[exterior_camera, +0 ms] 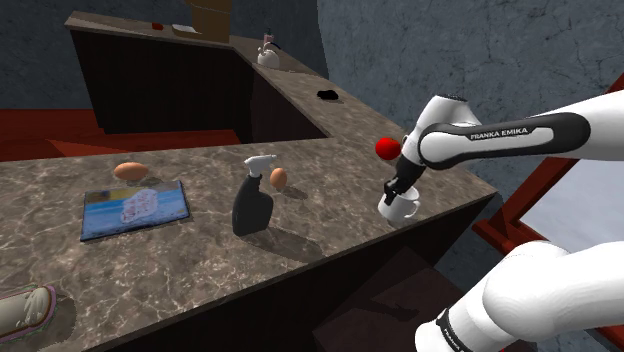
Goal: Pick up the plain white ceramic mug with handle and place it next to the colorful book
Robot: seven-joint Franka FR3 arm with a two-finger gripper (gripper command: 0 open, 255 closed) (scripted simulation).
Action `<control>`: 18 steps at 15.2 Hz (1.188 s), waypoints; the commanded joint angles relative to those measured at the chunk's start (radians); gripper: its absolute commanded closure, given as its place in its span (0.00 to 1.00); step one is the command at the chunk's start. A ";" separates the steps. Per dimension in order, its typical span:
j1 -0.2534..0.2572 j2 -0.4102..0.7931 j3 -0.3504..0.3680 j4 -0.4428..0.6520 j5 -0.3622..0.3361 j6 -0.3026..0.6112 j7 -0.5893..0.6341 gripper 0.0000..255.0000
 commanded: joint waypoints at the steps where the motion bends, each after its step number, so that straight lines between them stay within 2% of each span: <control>1: 0.000 -0.015 0.003 0.017 0.002 -0.032 0.000 1.00; 18: 0.005 -0.110 0.031 0.188 0.019 -0.298 0.001 1.00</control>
